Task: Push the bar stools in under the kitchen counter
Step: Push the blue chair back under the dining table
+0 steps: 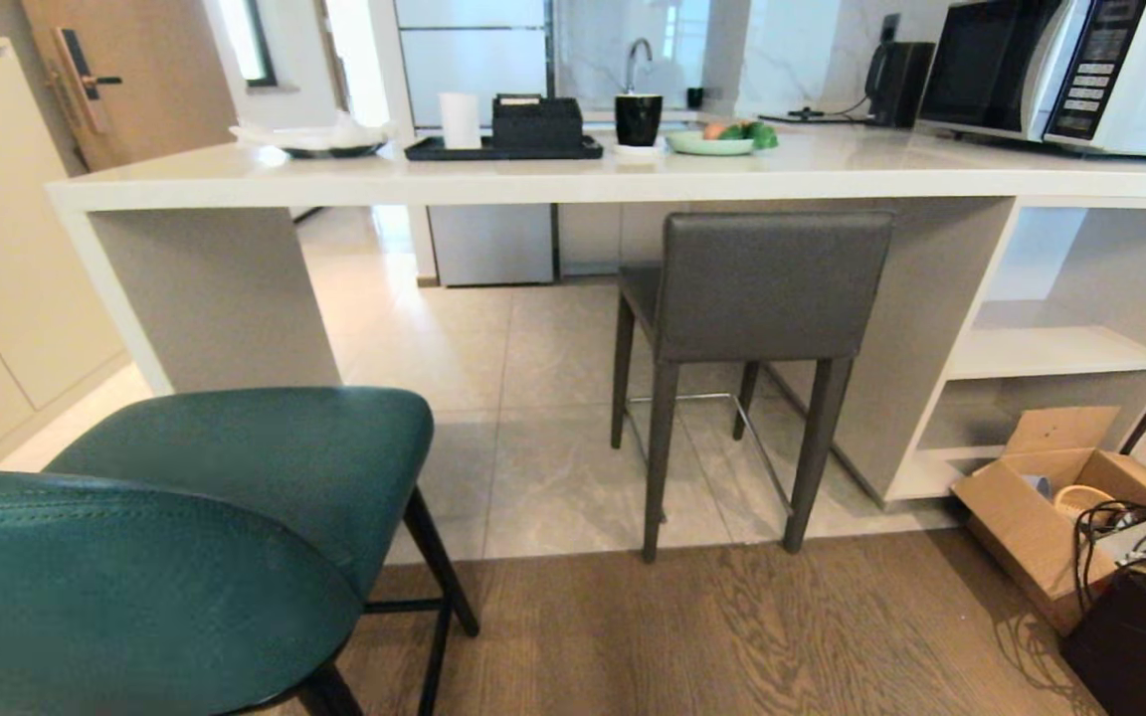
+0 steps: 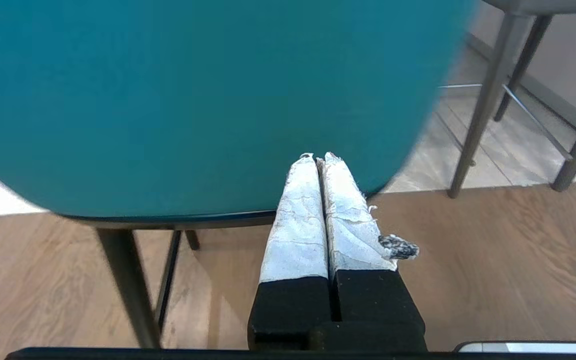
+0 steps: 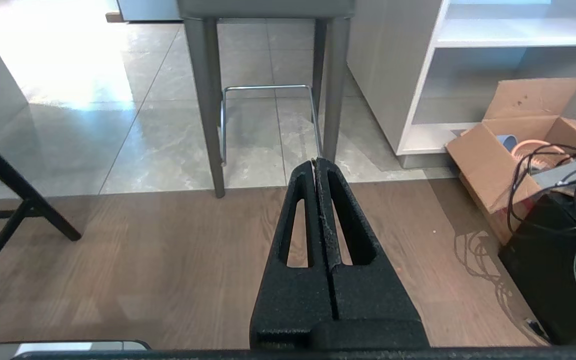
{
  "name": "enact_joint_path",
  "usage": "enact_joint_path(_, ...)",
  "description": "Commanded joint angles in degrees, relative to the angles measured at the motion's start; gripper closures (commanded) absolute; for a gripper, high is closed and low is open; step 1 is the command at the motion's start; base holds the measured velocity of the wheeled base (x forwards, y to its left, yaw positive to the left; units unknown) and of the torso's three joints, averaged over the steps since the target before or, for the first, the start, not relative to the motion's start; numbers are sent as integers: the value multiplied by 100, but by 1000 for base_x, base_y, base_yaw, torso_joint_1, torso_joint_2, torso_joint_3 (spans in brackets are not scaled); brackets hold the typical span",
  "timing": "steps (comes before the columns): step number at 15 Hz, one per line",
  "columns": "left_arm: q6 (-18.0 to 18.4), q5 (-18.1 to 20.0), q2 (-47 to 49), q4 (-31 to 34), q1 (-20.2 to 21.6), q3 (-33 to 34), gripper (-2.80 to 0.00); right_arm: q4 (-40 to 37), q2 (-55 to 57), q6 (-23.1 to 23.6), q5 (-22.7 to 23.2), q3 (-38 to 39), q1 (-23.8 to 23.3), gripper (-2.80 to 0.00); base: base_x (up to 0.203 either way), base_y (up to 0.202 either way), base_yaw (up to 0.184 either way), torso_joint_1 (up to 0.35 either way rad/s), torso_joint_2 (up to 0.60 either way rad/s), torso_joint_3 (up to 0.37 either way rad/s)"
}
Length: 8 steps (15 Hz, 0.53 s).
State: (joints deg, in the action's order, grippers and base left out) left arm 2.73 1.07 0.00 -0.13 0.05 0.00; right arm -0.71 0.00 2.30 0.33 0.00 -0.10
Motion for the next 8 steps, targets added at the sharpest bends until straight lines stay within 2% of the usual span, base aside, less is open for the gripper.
enact_joint_path(1,-1,-2,9,-4,4,0,0,0,0,7,2,9,1,0,0,74,0,3,2,6)
enact_joint_path(6,-1,-2,9,-4,4,0,0,0,0,7,11,9,1,0,0,0,0,0,0,0)
enact_joint_path(8,-1,-2,9,-4,4,0,0,0,0,7,11,9,1,0,-95,0,3,10,2,3)
